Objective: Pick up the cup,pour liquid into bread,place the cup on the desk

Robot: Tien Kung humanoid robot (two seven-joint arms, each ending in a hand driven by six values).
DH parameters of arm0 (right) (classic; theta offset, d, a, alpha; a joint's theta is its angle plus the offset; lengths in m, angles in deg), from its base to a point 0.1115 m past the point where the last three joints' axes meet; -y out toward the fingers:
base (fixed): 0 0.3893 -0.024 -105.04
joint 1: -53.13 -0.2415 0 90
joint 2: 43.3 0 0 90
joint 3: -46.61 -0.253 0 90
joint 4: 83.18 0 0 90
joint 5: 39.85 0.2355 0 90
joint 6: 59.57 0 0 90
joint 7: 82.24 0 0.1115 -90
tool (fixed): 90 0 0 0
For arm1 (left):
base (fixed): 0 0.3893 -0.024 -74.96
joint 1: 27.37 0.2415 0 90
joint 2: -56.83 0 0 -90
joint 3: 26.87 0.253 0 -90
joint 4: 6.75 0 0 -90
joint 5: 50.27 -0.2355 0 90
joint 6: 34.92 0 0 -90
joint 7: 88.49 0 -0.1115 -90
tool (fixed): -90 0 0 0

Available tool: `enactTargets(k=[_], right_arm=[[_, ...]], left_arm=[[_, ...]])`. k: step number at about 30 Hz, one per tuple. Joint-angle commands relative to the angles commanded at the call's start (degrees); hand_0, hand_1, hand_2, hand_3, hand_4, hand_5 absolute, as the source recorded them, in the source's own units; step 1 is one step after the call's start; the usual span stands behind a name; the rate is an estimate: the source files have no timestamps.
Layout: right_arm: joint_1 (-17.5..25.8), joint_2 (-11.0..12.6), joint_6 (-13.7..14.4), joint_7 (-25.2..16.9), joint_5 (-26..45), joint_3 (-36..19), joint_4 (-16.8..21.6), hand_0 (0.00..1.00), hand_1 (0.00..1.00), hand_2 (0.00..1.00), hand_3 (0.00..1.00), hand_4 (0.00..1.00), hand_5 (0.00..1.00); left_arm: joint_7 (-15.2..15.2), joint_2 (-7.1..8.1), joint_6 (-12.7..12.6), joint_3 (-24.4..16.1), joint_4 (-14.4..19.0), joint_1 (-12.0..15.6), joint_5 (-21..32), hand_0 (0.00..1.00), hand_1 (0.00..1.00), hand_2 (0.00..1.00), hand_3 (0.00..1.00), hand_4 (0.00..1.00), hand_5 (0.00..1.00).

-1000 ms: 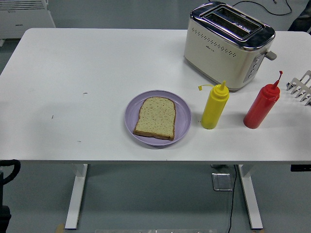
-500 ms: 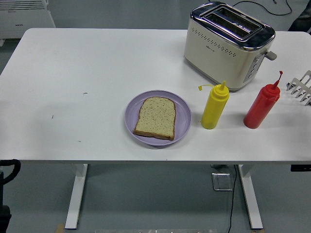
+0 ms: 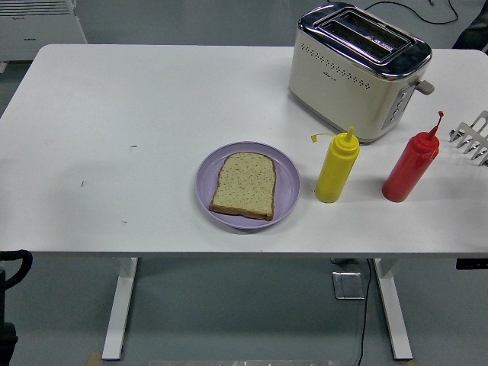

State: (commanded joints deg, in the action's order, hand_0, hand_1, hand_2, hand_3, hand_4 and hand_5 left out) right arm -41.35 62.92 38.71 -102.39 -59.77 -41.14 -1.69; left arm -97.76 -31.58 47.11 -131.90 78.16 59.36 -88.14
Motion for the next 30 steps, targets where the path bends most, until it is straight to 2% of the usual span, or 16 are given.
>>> enactTargets(k=[30], right_arm=[[0.6, 0.0, 0.5, 0.3, 0.3, -0.5, -0.5, 0.804, 0.758, 0.770, 0.798, 0.689, 0.503]], left_arm=[[0.0, 0.08, 0.0, 0.0, 0.0, 0.0, 0.0, 0.720, 0.736, 0.735, 0.668, 0.648, 0.998]])
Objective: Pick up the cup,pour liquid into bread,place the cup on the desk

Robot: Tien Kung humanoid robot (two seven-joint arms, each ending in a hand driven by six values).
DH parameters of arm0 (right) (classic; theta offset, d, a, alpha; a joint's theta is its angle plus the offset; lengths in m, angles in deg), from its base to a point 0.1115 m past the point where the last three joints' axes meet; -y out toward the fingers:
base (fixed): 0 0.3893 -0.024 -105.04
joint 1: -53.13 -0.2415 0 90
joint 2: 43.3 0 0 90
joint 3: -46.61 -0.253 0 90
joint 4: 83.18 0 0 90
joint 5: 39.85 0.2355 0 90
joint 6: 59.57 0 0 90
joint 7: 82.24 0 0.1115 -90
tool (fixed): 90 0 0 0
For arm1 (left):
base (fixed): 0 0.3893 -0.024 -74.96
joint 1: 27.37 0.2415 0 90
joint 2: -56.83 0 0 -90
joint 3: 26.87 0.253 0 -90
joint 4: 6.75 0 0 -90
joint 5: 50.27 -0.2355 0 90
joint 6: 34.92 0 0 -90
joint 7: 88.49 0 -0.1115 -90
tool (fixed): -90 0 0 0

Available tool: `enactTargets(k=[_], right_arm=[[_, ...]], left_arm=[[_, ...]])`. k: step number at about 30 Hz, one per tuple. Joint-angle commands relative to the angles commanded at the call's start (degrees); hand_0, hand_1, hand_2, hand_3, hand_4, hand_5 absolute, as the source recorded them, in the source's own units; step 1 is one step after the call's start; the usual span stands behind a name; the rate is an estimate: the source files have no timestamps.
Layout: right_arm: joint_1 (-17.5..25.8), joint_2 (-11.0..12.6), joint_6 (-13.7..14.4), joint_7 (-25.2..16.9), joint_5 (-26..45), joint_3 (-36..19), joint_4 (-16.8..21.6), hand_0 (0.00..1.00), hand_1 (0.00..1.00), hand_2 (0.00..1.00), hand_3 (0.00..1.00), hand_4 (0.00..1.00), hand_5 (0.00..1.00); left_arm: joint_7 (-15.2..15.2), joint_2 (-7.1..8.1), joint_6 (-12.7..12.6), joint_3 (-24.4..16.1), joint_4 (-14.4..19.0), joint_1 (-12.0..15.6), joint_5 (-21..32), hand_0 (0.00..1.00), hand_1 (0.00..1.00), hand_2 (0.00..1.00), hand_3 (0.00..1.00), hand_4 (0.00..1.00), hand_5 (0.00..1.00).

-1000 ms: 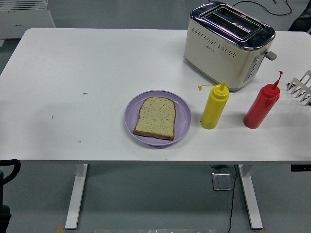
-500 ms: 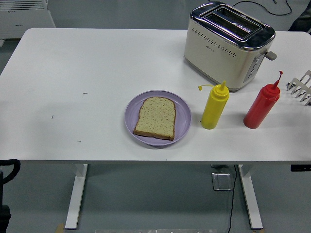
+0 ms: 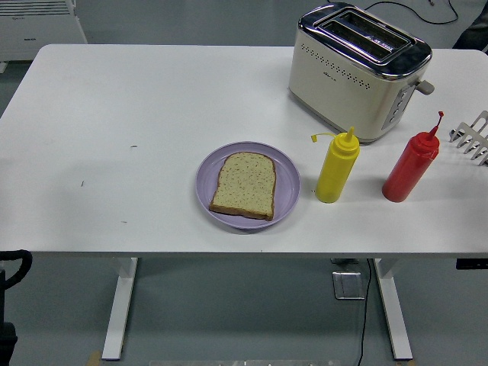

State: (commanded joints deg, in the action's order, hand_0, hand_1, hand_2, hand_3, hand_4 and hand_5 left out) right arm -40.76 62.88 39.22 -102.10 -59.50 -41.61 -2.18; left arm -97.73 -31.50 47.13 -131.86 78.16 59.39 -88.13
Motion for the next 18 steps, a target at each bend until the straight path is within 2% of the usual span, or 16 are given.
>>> enactTargets(k=[18], right_arm=[[0.3, -0.2, 0.0, 0.0, -0.1, 0.1, -0.1, 0.804, 0.757, 0.771, 0.798, 0.684, 0.495]], left_arm=[[0.0, 0.05, 0.0, 0.3, 0.0, 0.3, 0.0, 0.720, 0.736, 0.734, 0.668, 0.649, 0.998]])
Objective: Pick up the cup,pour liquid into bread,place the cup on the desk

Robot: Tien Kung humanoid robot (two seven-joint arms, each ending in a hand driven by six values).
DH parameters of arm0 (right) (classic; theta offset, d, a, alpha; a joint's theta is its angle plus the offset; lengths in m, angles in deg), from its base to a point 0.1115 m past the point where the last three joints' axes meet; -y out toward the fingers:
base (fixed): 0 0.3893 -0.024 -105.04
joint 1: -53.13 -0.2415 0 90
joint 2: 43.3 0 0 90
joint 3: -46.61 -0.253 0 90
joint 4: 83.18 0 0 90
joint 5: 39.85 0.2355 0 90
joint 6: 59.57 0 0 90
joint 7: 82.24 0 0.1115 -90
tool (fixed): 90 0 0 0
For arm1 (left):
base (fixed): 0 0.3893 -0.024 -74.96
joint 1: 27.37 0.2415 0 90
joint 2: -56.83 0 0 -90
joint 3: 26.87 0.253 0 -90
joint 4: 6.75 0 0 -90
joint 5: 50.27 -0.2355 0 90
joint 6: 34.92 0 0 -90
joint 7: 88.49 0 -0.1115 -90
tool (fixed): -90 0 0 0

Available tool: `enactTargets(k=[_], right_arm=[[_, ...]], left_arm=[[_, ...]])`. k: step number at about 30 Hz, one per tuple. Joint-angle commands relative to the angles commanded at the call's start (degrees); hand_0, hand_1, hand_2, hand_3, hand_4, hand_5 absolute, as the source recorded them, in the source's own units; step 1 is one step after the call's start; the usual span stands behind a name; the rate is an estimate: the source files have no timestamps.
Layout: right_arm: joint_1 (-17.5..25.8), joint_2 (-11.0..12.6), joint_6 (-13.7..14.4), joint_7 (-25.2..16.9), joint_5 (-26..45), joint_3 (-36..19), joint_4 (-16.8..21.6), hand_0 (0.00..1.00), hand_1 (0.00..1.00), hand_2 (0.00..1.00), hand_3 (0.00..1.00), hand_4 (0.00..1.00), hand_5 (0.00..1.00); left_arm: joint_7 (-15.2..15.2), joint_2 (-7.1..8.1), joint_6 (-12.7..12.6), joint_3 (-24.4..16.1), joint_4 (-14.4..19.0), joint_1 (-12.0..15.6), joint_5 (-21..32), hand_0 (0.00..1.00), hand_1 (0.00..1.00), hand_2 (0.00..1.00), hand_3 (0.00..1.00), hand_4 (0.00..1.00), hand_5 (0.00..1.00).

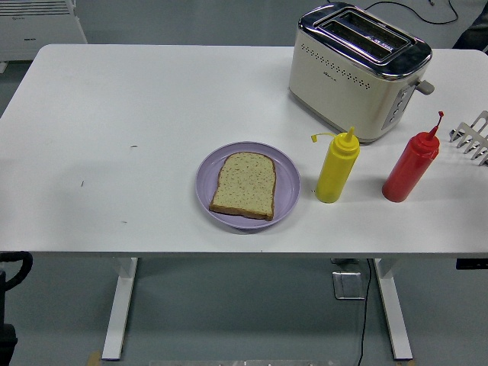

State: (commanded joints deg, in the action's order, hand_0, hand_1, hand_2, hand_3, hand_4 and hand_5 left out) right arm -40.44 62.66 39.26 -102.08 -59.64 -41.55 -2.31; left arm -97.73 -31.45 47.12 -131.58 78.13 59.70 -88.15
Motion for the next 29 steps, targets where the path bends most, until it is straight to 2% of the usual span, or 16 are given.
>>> enactTargets(k=[29], right_arm=[[-0.2, -0.2, -0.1, 0.1, -0.1, 0.0, -0.1, 0.805, 0.758, 0.772, 0.801, 0.684, 0.488]], left_arm=[[0.0, -0.07, 0.0, -0.3, 0.0, -0.2, 0.0, 0.720, 0.736, 0.734, 0.668, 0.647, 0.998]])
